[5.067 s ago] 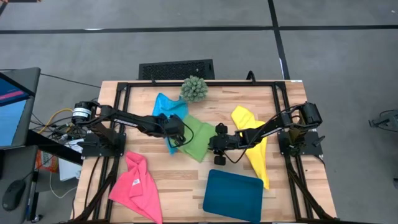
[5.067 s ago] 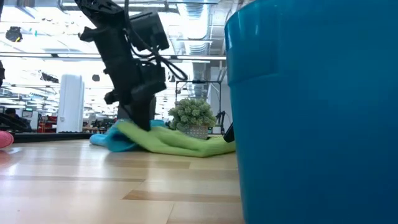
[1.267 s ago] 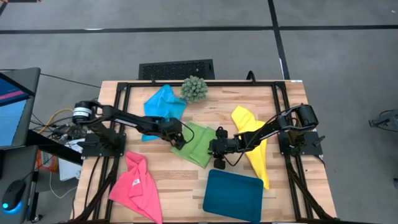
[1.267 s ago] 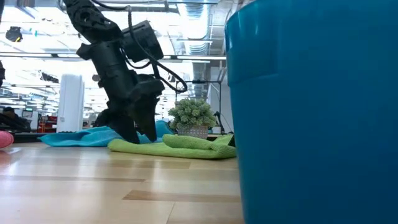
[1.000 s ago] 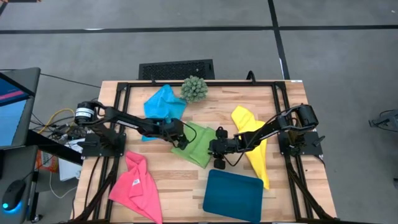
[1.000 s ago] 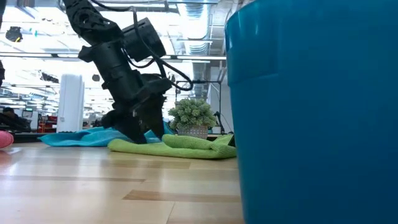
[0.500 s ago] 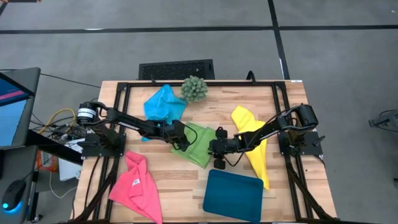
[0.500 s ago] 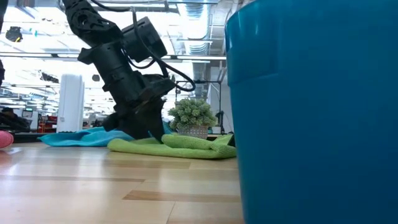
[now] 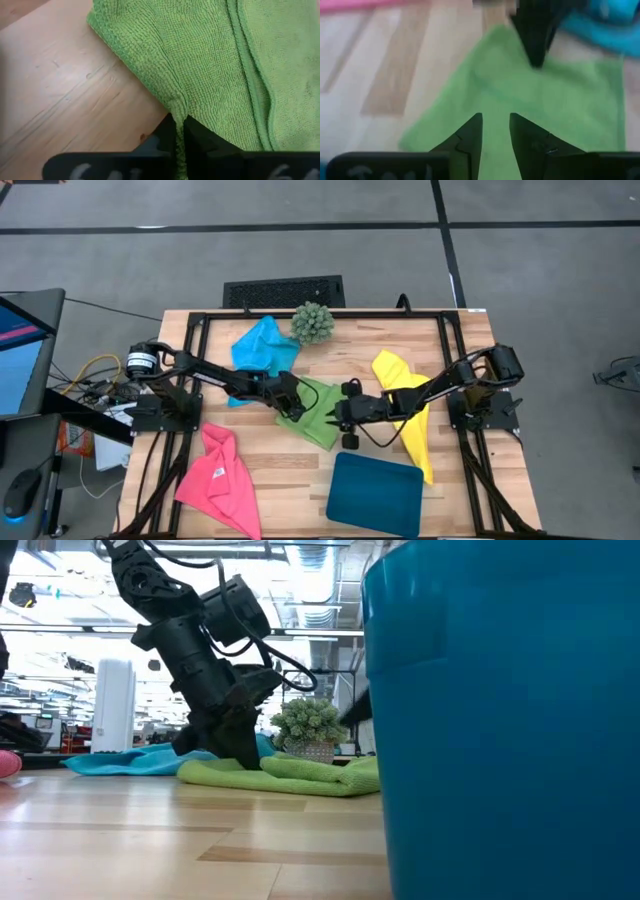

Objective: Fold microfiber towels
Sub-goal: Fold the green microfiber cloth

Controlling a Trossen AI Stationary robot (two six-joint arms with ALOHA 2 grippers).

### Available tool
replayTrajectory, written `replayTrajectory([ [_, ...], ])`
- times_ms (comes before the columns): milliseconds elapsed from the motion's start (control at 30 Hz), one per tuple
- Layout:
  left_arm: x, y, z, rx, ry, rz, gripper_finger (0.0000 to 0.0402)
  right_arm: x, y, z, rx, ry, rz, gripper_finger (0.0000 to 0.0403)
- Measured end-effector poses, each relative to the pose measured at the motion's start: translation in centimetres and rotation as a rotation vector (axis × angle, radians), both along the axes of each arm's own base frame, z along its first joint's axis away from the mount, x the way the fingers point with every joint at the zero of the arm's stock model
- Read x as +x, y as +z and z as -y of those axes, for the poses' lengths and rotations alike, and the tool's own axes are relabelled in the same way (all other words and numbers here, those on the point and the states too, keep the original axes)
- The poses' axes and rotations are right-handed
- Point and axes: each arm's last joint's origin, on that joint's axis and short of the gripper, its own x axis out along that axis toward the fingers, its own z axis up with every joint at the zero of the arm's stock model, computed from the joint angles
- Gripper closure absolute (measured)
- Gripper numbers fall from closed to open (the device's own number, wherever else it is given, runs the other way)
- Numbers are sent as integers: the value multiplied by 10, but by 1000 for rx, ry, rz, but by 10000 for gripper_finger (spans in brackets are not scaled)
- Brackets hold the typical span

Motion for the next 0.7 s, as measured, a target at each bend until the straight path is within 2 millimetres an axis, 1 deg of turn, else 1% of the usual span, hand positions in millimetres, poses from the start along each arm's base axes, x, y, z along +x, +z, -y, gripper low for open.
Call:
replayTrajectory([
  [67, 0, 0, 0, 6, -9, -2, 392, 9, -4, -1, -1, 14, 77, 281],
  [133, 0, 0, -1, 12, -11, -2, 387, 12, -15, -2, -2, 30, 72, 281],
  [200, 0, 0, -1, 21, -13, -1, 385, 23, -22, -5, 10, 55, 95, 281],
  [400, 2, 1, -3, 62, -6, 13, 384, 48, -36, -13, 84, 143, 79, 281],
  [433, 2, 1, -4, 70, -7, 12, 384, 50, -38, -13, 70, 163, 63, 281],
  [500, 1, 1, -5, 79, -8, 10, 384, 49, -51, -14, 77, 176, -10, 281],
  [533, 1, 1, -5, 79, -7, 8, 384, 49, -53, -14, 78, 175, -26, 281],
  [600, 1, 1, -6, 79, -6, 8, 384, 50, -48, -14, 91, 170, -22, 281],
  [700, 1, 1, -8, 94, 4, 6, 384, 48, -52, -16, 90, 171, -54, 281],
])
